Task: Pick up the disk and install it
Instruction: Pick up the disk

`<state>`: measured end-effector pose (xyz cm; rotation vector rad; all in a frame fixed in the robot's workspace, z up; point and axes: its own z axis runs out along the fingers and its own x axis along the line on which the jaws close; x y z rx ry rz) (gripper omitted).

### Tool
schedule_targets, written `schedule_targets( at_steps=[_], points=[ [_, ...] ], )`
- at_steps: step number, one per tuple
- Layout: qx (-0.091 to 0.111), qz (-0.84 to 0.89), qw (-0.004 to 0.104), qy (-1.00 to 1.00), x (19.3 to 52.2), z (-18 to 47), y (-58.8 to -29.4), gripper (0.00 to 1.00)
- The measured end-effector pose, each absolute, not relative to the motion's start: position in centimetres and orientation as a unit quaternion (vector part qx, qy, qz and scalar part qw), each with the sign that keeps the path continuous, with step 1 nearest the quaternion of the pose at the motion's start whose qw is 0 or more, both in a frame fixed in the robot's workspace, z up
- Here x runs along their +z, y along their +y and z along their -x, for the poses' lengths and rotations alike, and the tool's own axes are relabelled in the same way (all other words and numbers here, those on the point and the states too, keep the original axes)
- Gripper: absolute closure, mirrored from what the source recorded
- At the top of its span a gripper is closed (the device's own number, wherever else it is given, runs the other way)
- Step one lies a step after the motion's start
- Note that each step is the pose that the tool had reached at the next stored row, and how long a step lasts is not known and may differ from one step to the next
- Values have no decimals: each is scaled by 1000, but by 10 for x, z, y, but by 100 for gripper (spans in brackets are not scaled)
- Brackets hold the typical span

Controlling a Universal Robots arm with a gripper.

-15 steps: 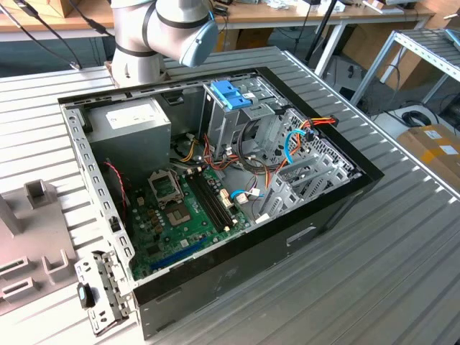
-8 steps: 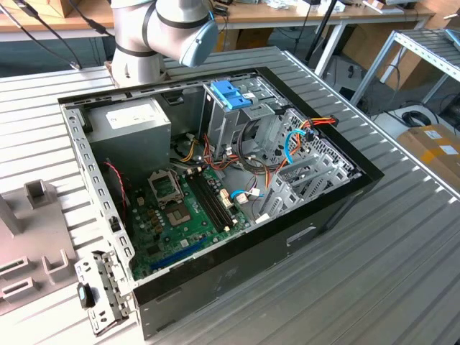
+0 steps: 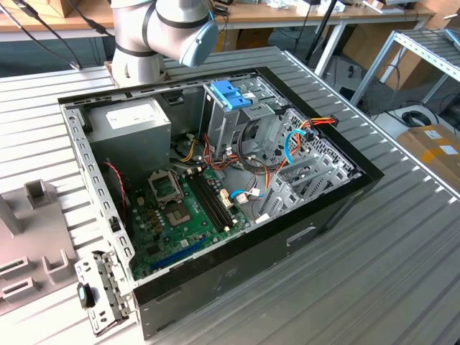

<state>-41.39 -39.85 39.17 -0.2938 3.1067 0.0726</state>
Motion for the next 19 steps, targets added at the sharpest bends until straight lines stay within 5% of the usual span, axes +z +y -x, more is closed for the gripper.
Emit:
schedule_targets(
  at_steps=[19],
  points=[
    [24,174,8,984,392,414,-398,90]
  ],
)
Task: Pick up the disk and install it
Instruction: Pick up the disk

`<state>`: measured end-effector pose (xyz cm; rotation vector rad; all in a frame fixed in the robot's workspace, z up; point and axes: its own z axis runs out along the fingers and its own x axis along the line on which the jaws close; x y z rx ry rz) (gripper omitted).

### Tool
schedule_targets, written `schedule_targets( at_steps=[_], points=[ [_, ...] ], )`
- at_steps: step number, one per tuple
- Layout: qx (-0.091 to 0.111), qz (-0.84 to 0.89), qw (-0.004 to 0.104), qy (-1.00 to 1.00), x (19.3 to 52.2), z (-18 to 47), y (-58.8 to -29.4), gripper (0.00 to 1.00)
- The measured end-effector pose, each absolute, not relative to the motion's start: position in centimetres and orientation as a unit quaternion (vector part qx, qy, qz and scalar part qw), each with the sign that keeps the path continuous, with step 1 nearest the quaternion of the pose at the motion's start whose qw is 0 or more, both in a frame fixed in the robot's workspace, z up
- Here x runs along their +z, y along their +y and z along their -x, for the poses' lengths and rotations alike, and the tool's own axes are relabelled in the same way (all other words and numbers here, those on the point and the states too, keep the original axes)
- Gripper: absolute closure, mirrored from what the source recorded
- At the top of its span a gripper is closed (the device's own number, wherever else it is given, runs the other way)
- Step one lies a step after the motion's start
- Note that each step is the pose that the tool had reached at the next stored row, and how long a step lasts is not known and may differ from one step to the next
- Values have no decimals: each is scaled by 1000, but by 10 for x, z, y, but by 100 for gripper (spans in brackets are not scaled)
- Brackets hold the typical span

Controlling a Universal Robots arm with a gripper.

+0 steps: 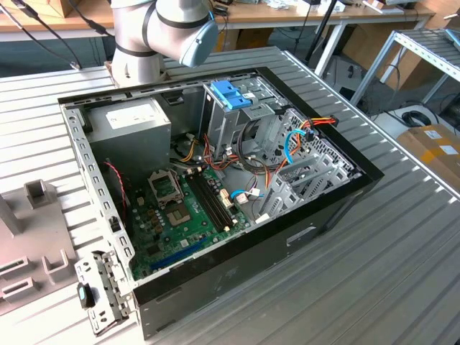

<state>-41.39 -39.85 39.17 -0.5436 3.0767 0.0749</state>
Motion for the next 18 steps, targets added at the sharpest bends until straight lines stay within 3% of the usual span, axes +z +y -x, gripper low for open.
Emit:
schedule_targets(
  at_steps=[18],
  points=[
    [24,231,7,973,392,414,-398,90]
  ],
)
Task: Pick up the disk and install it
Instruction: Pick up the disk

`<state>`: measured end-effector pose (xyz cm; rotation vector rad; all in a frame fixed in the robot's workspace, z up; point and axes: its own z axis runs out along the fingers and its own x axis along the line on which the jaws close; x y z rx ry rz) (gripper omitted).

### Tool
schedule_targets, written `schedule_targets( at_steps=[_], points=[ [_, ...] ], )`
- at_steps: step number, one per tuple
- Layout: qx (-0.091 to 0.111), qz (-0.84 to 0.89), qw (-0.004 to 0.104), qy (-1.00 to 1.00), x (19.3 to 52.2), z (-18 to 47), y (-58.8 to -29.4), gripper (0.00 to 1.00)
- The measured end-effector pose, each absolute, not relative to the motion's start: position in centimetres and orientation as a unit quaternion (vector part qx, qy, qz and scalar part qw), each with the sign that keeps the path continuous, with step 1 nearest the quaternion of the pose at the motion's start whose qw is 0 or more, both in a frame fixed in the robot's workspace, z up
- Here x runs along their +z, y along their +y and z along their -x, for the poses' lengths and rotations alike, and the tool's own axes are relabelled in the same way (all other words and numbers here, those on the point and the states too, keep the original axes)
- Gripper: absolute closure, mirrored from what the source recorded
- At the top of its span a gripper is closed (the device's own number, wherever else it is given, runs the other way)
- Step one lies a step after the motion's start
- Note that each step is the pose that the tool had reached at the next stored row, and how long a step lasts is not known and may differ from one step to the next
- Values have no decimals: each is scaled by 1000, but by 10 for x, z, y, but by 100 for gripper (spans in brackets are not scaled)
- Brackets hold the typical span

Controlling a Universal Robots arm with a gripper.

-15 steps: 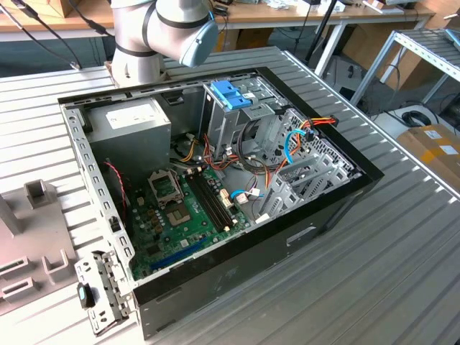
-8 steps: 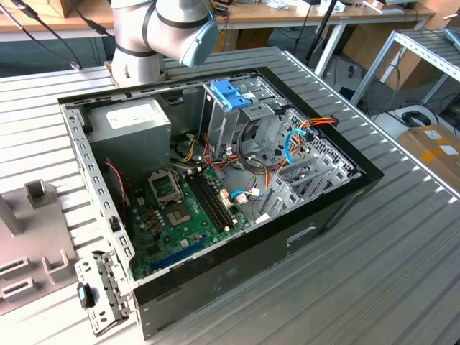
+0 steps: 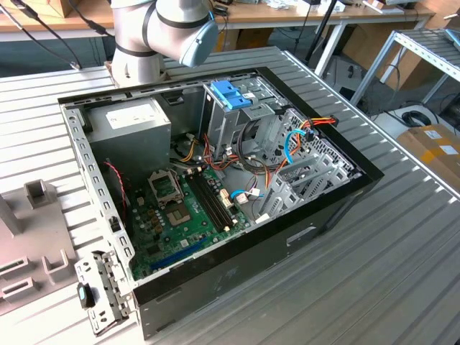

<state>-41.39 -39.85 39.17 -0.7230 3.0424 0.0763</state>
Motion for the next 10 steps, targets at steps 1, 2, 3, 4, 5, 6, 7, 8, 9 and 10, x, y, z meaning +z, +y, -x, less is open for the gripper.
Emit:
schedule_targets(
  at_steps=[1,2,3,4,5,6,7,8,9,10],
  points=[
    [24,235,7,972,392,414,-398,90],
    [24,239,7,971,392,414,-398,90],
    [24,242,6,970,392,414,-398,90],
    [24,245,6,969,392,414,-398,90],
    [25,248,6,968,392,414,-398,90],
    [25,252,6,967,392,414,-398,90],
    [25,255,6,967,392,414,-398,90],
    [25,259,6,966,392,414,-398,90],
    [25,263,6,964,392,414,-398,90],
    [25,266,6,964,392,414,-398,90]
  ],
)
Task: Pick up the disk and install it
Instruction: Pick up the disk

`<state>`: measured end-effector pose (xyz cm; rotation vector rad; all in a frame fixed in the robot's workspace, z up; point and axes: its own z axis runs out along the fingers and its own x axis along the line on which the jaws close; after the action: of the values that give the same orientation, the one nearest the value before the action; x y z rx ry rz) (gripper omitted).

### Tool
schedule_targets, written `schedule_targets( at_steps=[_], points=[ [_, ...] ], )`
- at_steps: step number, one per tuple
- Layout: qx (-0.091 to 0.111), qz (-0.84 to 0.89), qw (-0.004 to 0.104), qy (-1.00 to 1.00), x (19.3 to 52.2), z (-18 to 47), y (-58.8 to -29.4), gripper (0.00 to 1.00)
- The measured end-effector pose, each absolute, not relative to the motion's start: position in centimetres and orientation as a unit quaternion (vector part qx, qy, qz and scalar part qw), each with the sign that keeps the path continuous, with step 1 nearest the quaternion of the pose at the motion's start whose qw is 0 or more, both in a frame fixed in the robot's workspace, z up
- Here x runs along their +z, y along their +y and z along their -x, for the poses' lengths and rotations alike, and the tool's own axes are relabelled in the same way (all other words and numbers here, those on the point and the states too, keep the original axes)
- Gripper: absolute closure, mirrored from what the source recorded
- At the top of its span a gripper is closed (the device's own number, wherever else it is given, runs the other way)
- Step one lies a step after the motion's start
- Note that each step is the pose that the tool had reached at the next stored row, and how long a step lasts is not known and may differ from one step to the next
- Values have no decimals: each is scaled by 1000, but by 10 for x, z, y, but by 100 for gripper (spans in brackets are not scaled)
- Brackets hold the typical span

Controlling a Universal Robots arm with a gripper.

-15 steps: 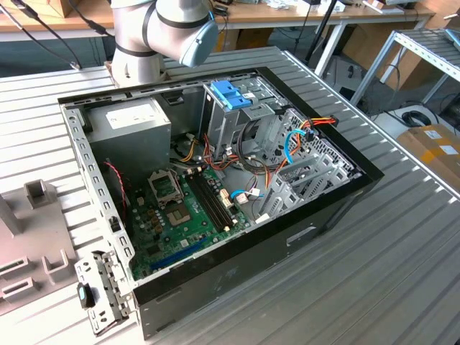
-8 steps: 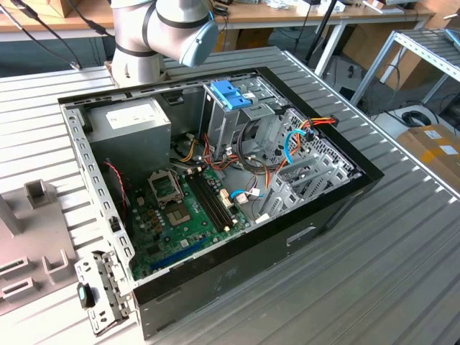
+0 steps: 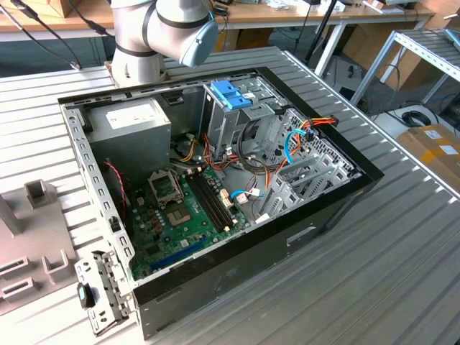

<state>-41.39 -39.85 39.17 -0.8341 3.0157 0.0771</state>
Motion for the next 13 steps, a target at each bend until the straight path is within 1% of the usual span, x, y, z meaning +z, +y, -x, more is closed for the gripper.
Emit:
schedule_targets(
  at_steps=[13],
  points=[
    [25,332,4,943,392,414,-398,90]
  ],
)
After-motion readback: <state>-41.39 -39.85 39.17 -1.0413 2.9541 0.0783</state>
